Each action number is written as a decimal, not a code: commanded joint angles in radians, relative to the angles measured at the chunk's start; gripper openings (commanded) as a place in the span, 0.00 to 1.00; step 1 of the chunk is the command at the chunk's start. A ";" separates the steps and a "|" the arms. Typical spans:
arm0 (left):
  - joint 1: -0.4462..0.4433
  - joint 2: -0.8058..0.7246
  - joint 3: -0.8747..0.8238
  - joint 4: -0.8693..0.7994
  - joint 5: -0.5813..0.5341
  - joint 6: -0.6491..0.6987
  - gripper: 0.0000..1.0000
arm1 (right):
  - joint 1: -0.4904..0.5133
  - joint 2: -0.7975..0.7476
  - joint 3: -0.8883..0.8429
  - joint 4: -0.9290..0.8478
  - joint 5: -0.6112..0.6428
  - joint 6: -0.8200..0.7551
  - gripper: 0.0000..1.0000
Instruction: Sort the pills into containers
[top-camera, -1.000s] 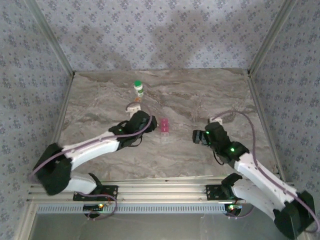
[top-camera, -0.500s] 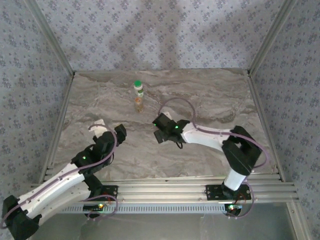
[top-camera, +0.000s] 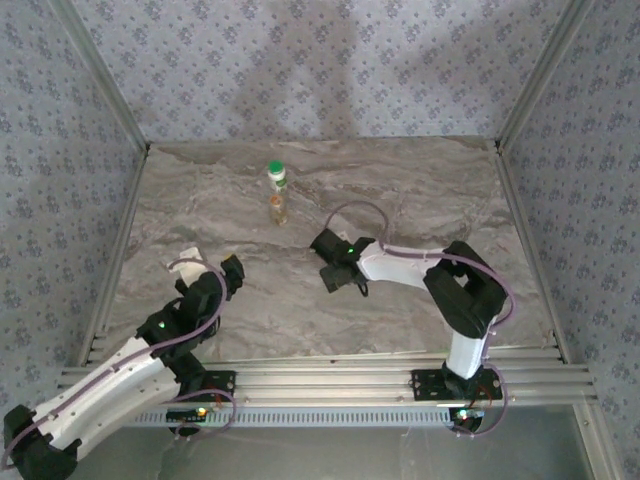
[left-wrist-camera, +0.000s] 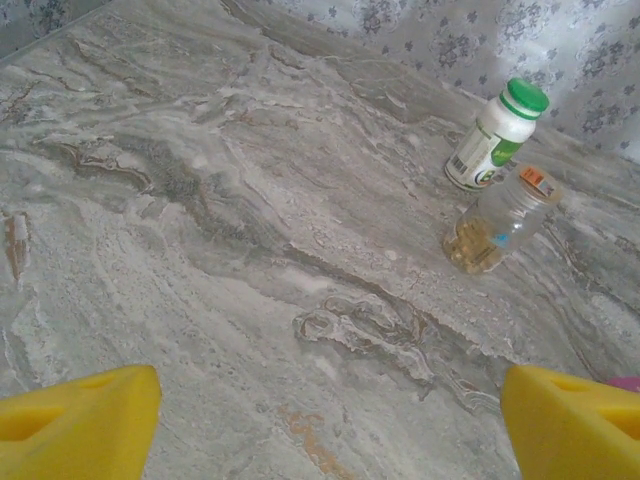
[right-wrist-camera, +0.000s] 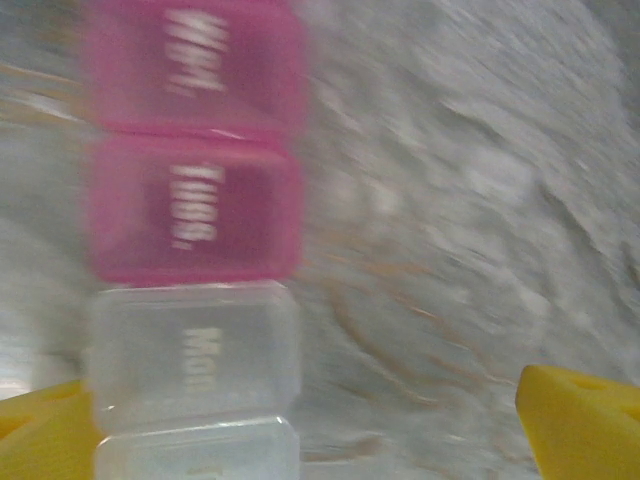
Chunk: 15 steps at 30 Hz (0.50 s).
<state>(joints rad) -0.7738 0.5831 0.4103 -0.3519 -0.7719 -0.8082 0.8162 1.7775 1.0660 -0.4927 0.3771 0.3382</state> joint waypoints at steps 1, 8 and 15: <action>0.007 0.023 -0.008 0.047 -0.011 0.019 0.88 | -0.084 -0.086 -0.033 -0.052 0.019 -0.023 1.00; 0.013 0.073 -0.008 0.083 0.033 0.014 0.88 | -0.252 -0.159 -0.044 -0.019 -0.100 -0.025 1.00; 0.012 0.183 0.025 0.170 0.138 0.078 0.88 | -0.309 -0.196 -0.082 0.065 -0.284 0.051 1.00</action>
<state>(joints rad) -0.7654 0.7296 0.4095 -0.2363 -0.6868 -0.7677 0.5156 1.6085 1.0115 -0.4606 0.2016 0.3443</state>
